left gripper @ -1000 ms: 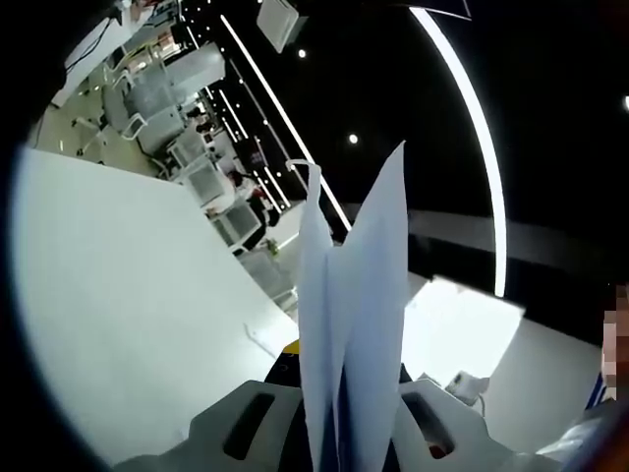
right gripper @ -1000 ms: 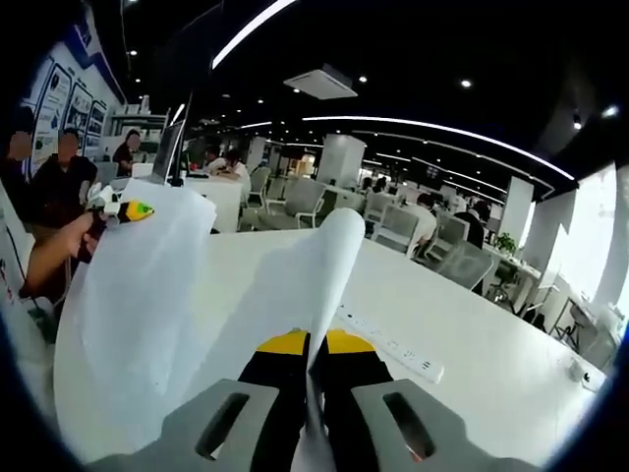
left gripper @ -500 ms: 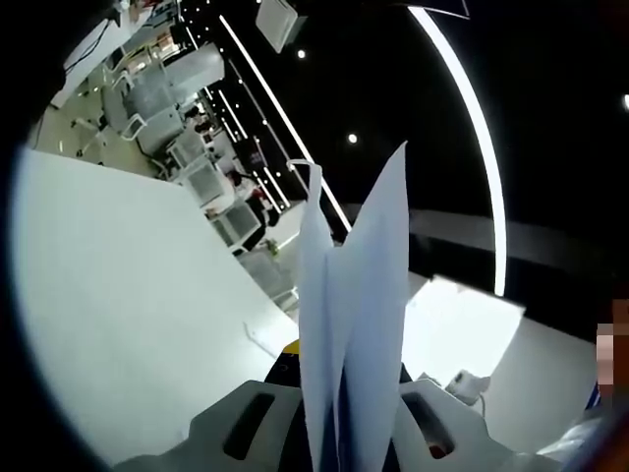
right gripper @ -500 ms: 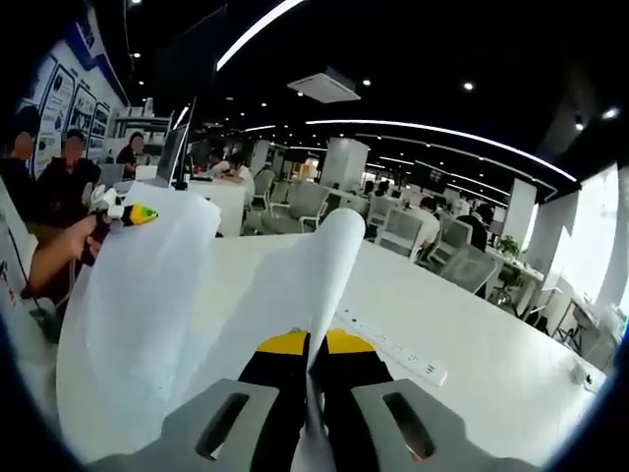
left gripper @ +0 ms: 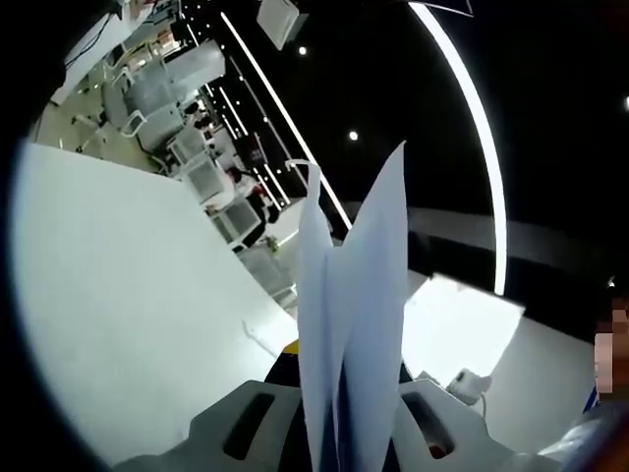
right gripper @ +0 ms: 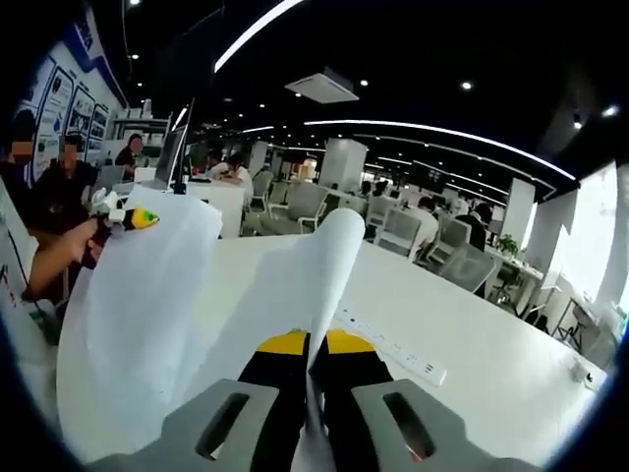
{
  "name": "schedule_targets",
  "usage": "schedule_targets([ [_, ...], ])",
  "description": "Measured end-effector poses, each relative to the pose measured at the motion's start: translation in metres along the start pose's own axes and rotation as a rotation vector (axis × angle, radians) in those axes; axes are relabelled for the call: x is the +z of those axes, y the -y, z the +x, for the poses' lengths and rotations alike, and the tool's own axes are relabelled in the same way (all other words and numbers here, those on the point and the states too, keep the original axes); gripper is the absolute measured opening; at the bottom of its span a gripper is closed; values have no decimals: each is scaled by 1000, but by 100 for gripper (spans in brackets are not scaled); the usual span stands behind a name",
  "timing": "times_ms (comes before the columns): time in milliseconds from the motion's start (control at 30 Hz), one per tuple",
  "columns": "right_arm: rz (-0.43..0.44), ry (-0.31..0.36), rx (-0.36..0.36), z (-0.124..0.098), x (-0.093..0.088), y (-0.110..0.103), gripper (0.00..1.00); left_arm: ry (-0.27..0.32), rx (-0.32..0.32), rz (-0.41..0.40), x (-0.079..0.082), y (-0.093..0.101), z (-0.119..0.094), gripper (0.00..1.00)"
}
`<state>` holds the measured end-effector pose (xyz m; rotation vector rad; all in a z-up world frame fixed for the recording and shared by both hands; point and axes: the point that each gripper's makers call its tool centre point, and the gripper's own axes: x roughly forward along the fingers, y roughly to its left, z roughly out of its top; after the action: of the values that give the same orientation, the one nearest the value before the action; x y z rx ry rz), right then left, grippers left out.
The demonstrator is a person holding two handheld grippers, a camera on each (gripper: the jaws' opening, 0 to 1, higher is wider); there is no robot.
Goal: Organize the stack of printing papers by aligning and flattening the scattered papers on the table
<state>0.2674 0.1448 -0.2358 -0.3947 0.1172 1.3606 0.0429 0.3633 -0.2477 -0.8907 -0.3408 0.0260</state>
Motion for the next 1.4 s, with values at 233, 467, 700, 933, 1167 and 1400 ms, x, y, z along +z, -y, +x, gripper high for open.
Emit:
schedule_targets([
  [233, 3, 4, 4, -1, 0, 0, 0, -3, -2, 7, -2, 4, 0, 6],
  [467, 4, 14, 11, 0, 2, -2, 0, -19, 9, 7, -8, -2, 6, 6],
  [700, 14, 13, 6, -1, 0, 0, 0, -32, 14, 11, -12, -5, 10, 6],
  [933, 8, 12, 6, 0, 2, -3, 0, -36, 8, -5, -14, -5, 14, 6],
  [1167, -1, 29, 26, 0, 8, -10, 0, -39, 7, -6, -15, -3, 13, 6],
  [1400, -4, 33, 48, 4, 11, -15, 0, -46, 3, 3, -16, -1, 15, 6],
])
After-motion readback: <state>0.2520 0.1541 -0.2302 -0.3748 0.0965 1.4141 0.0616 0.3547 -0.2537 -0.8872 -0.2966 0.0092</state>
